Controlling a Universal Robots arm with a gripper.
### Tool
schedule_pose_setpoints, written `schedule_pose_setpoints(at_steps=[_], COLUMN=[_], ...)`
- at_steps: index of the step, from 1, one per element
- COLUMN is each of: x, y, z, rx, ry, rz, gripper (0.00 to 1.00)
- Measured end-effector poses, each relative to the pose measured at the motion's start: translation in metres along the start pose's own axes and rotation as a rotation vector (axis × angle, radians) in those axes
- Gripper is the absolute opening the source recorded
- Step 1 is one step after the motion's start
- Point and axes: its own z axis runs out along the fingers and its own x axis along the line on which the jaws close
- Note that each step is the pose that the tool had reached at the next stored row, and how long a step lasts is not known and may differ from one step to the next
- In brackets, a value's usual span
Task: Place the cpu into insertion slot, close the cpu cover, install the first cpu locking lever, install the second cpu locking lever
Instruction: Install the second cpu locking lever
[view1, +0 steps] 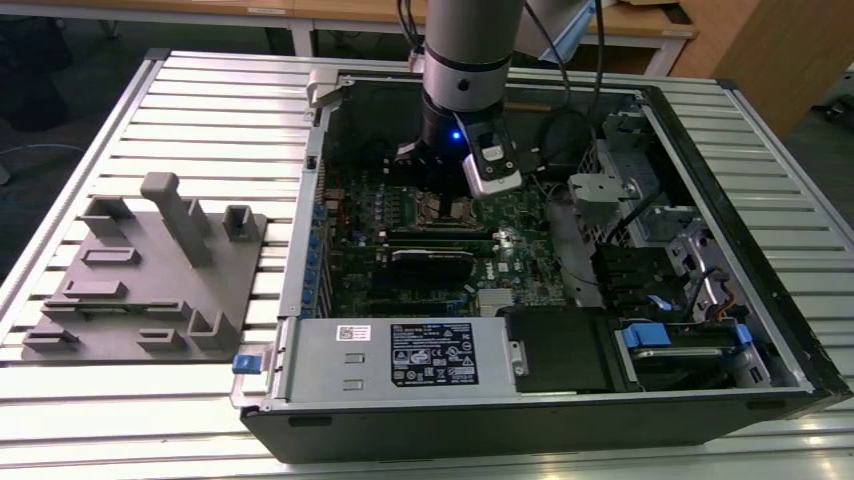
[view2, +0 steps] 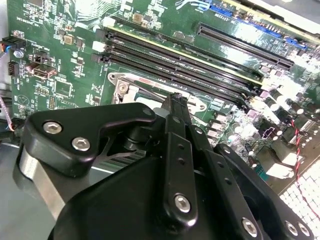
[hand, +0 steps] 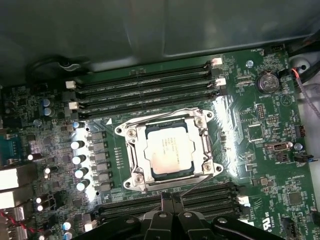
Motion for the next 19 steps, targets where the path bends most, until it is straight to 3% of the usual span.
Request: schedule_pose_setpoints(at_steps=[9, 19], x=[0.0004, 0.008], y=[-0.0009, -0.0053], z=[0.0037, 0.0096], rx=[0.0002, 0.0], ry=[0.0011, 0.0011], rz=[0.0, 0.0], gripper=[0.1, 0.1])
